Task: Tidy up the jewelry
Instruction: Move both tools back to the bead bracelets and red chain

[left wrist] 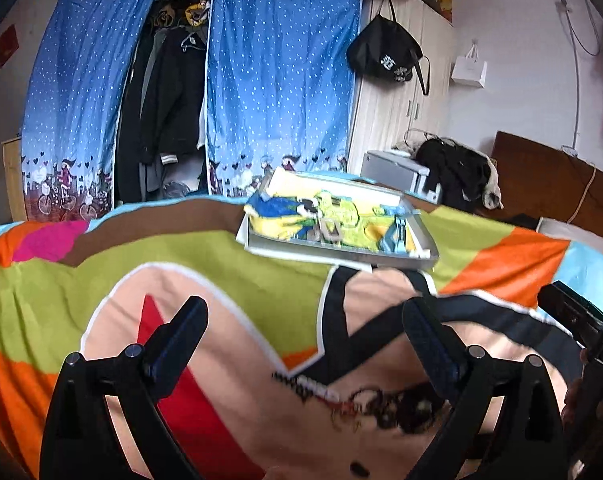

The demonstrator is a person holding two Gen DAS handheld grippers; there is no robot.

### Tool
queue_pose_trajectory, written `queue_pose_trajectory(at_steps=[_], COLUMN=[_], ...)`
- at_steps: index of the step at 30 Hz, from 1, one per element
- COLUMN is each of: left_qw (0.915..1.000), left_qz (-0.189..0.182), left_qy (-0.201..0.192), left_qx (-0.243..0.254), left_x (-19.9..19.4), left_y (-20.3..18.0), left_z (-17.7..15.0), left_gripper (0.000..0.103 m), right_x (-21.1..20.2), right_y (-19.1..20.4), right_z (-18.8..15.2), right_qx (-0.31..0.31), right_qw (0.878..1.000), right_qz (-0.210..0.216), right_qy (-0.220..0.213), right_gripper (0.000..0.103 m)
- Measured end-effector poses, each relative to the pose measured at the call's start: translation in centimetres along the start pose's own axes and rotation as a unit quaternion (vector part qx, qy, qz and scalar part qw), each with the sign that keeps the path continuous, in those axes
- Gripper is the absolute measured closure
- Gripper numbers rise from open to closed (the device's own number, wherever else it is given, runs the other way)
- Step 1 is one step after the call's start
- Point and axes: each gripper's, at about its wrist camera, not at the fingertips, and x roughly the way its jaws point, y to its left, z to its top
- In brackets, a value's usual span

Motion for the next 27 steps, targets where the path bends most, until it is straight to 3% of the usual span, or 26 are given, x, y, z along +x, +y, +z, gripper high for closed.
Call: queue_pose_trajectory(at_steps=[8,15,20,27], left_qw=[0.9972,0.9894,0.9804,0.9723], left_qz=[-0.005,-0.015,-0.038,-0.073], left_qy=[0.071,0.141,0.192,0.221], left_qx=[0.023,0.034,0.022,-0.018], left_x=[-0.1,1.7,4.2,7.6], left_y=[0.6,0.6,0.7,0.2], left_z=[-5.2,-9.5,-10.4,-9.9], left_gripper=[0.008,0.008,0.008,0.008], right_x=[-0.9,-0.4,0.5,2.6], right_y=[-0.2,-0.8,-1.7,-3.3], right_z=[-7.0,-11.5,-12.4,-11.7], right_qx=[-0.011,0.007,0.011,0.021], right_qw=[0.995,0.986,0.98,0.975], right_qz=[-0.008,-0.013,-0.014,-0.004], right_qy=[0.103,0.167,0.199,0.22], right_gripper=[0.0,0.0,0.0,0.001])
